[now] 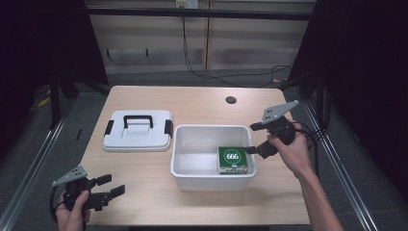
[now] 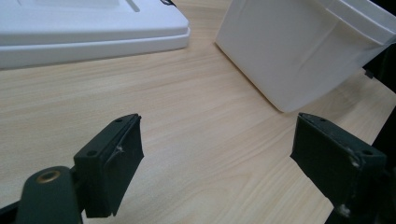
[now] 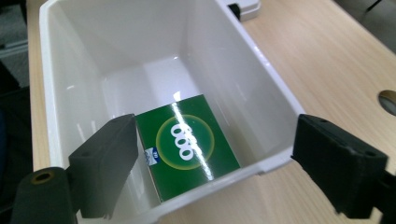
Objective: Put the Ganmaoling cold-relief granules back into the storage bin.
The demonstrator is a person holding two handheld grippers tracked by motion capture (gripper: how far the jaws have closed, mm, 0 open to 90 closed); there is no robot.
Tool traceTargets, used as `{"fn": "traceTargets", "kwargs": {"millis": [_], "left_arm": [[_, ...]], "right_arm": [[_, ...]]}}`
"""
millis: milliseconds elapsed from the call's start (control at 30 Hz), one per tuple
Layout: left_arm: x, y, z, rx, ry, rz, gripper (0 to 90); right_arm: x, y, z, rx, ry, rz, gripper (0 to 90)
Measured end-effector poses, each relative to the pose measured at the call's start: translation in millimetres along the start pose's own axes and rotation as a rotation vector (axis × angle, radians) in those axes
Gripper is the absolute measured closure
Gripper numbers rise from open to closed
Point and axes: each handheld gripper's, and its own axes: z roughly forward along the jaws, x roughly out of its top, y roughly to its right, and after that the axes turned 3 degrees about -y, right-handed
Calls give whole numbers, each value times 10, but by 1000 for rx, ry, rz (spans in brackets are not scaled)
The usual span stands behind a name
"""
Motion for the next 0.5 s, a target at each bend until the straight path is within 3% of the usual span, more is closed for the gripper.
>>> {"fn": "traceTargets", "kwargs": {"millis": [67, 200, 300, 500], "left_arm": [[-4, -3, -9, 2, 1, 2, 162], [-5, -1, -13, 6, 2, 0, 162], [-7, -2, -11, 9, 4, -6, 162], [-9, -7, -12, 17, 2, -5, 162]], "right_arm": [[-47, -21, -58, -49, 20, 22, 134], [-206, -57, -167, -97, 99, 69, 133], [-373, -74, -216, -104, 136, 103, 132], [-654, -89, -275, -134, 154, 156, 131]]}}
